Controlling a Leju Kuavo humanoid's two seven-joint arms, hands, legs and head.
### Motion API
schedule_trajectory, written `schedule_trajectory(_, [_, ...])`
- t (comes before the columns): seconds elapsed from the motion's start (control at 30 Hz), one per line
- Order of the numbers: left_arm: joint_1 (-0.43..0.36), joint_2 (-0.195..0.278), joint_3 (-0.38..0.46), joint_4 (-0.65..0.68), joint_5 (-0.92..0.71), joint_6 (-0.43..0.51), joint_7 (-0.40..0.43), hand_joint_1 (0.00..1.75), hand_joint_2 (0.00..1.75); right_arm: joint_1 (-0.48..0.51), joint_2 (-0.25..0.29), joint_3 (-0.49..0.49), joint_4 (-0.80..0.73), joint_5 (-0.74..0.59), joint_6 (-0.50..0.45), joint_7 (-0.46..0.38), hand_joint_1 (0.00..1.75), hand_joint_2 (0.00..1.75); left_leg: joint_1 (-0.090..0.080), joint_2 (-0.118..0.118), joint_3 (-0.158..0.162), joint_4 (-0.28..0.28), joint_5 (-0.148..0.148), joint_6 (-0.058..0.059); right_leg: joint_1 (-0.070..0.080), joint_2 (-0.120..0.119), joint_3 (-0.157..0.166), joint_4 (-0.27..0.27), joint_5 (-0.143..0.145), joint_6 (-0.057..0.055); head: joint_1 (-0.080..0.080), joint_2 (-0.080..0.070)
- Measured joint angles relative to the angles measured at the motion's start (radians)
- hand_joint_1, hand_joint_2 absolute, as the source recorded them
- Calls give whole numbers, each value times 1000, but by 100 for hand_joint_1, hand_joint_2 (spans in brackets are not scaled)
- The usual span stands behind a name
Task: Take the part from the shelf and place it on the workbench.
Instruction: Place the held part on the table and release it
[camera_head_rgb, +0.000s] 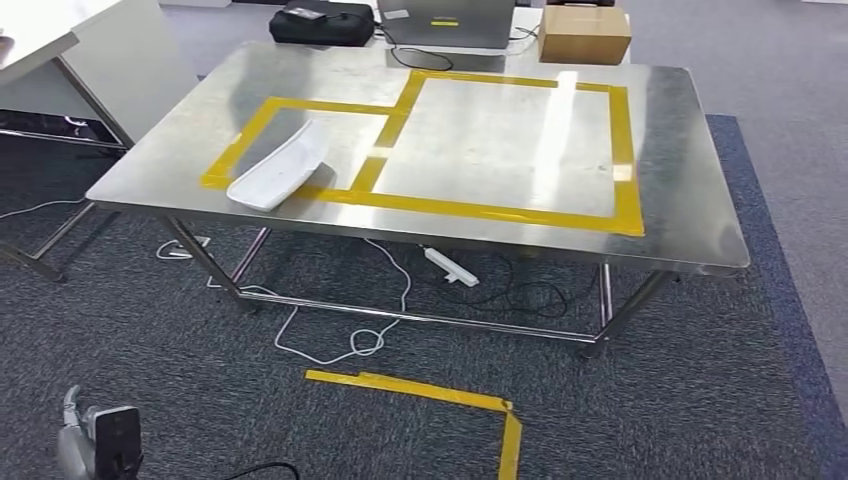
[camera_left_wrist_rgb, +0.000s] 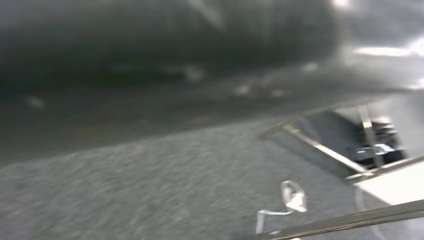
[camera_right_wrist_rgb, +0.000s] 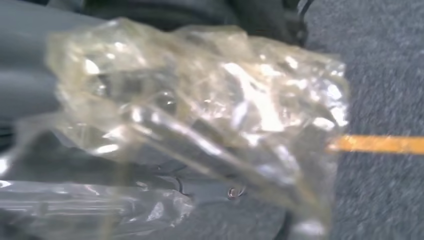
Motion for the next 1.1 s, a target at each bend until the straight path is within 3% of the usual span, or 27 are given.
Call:
schedule_trajectory(0.03, [-2, 2, 10, 24, -1, -2, 0, 0, 0, 2, -1, 0, 0, 1, 1, 1, 0, 0, 2, -2, -8, 15, -24, -6, -1, -2, -9, 0, 10, -10, -1, 0])
schedule_trajectory(0.07, [-4, 4, 19, 45, -3, -4, 0, 0, 0, 3, -3, -1, -1, 3, 2, 1, 0, 0, 4, -3, -20, 50, -67, -12, -2, -3, -21, -1, 22, -19, -4, 0])
schedule_trajectory(0.13, [-8, 7, 30, 79, -7, -4, 0, 0, 0, 4, -4, -2, -1, 5, 3, 3, 0, 0, 8, -4, -50, 171, -171, -22, 0, -5, -46, 2, 43, -28, -8, 0])
schedule_trajectory(0.17, [-11, 8, 33, 93, -11, -4, 0, 0, 0, 4, -5, -3, -1, 5, 4, 3, 0, 0, 9, -4, -59, 233, -201, -25, 2, -6, -59, 5, 53, -28, -9, 0])
schedule_trajectory(0.2, [-14, 9, 35, 104, -13, -4, 0, 0, 0, 5, -5, -5, -1, 4, 4, 4, 0, 0, 9, -4, -58, 272, -207, -27, 2, -6, -73, 10, 63, -27, -8, 0])
schedule_trajectory(0.23, [-15, 10, 36, 112, -16, -4, 0, 0, 0, 5, -5, -6, -1, 3, 6, 4, 0, 0, 10, -4, -42, 281, -192, -28, 2, -6, -89, 17, 72, -25, -9, 0])
schedule_trajectory(0.27, [-17, 10, 36, 118, -17, -4, 0, 0, 0, 5, -5, -8, -1, 1, 7, 4, 0, 0, 10, -5, -9, 251, -165, -27, 2, -6, -105, 24, 80, -23, -9, 0])
schedule_trajectory(0.33, [-23, 11, 36, 123, -19, -4, 0, 0, 0, 4, -5, -12, -1, -4, 11, 4, 0, 0, 11, -17, 90, 116, -128, -21, 3, -3, -135, 35, 94, -14, -9, 0])
schedule_trajectory(0.4, [-28, 12, 36, 125, -20, -4, -1, 0, 0, 2, -6, -18, -1, -8, 13, 5, 0, 0, 10, -36, 156, 3, -131, -11, 4, 2, -155, 41, 112, -1, -8, 0])
schedule_trajectory(0.43, [-29, 12, 36, 127, -21, -3, -1, 0, 0, 0, -6, -21, -1, -9, 13, 5, 0, 0, 8, -40, 163, -18, -136, -6, 4, 5, -162, 41, 121, 6, -8, 0])
schedule_trajectory(0.5, [-31, 10, 35, 130, -22, 0, -1, 0, 0, 0, -9, -27, -2, -13, 15, 6, 0, 0, 7, -27, 152, -25, -126, 8, 3, 13, -173, 42, 129, 20, -7, 0])
schedule_trajectory(0.57, [-35, 9, 33, 133, -22, 3, -1, 0, 0, 3, -11, -33, -2, -17, 18, 6, 0, 0, 9, -8, 135, -28, -109, 28, 1, 14, -197, 86, 80, 31, -3, 0])
schedule_trajectory(0.63, [-37, 9, 33, 134, -20, 7, -1, 0, 0, 3, -12, -39, -2, -19, 21, 6, 0, 0, 7, 9, 114, -27, -94, 39, -1, 10, -236, 208, -16, 39, 2, 0])
schedule_trajectory(0.67, [-37, 10, 32, 135, -19, 8, -1, 0, 0, 3, -13, -40, -2, -19, 22, 6, 0, 0, 4, 19, 103, -25, -87, 41, -2, 10, -251, 276, -50, 42, 3, 0])
schedule_trajectory(0.7, [-38, 10, 32, 136, -18, 9, -1, 0, 0, 3, -13, -42, -2, -20, 23, 6, 0, 0, 1, 28, 91, -23, -79, 43, -2, 9, -254, 323, -64, 43, 3, 0])
schedule_trajectory(0.73, [-38, 10, 31, 137, -17, 11, -1, 0, 0, 3, -13, -44, -2, -21, 24, 6, 0, 0, -2, 38, 80, -21, -73, 44, -1, 8, -242, 339, -56, 42, 3, 0])
schedule_trajectory(0.77, [-39, 10, 30, 137, -16, 12, -1, 0, 0, 4, -13, -46, -2, -21, 25, 6, 0, 0, -5, 47, 70, -18, -67, 44, 0, 5, -211, 315, -31, 39, 3, 0])
schedule_trajectory(0.83, [-41, 10, 27, 138, -13, 14, -1, 0, 0, 2, -16, -49, -2, -23, 28, 5, 0, 0, -11, 63, 55, -15, -54, 43, 6, -24, -106, 181, 14, 25, 2, 0])
schedule_trajectory(0.9, [-42, 11, 22, 139, -10, 16, -1, 0, 0, -4, -20, -50, -3, -24, 30, 4, 0, 0, -15, 81, 49, -12, -40, 36, 17, -62, -12, 37, 16, 8, 2, 0])
schedule_trajectory(0.93, [-43, 11, 20, 139, -9, 16, -1, 0, 0, -6, -21, -51, -4, -25, 31, 3, 0, 0, -16, 91, 47, -12, -32, 32, 22, -69, 7, -1, 11, 2, 2, 0])
schedule_trajectory(1.0, [-45, 12, 14, 140, -8, 17, -1, 0, 0, -4, -21, -54, -4, -25, 31, 2, 0, 0, -13, 103, 41, -12, -22, 22, 22, -55, -1, -21, 23, -8, 3, 0])
schedule_trajectory(1.03, [-46, 12, 12, 141, -8, 17, -1, 0, 0, -1, -21, -55, -4, -25, 32, 2, 0, 0, -12, 88, 37, -4, -36, 15, 19, -47, -10, -22, 34, -15, 2, 0])
schedule_trajectory(1.1, [-45, 15, 9, 142, -8, 18, -1, 0, 0, -2, -22, -57, -4, -26, 33, 2, 0, 0, -8, 34, 16, 66, -117, 0, 13, -34, -34, -22, 59, -29, 1, 0])
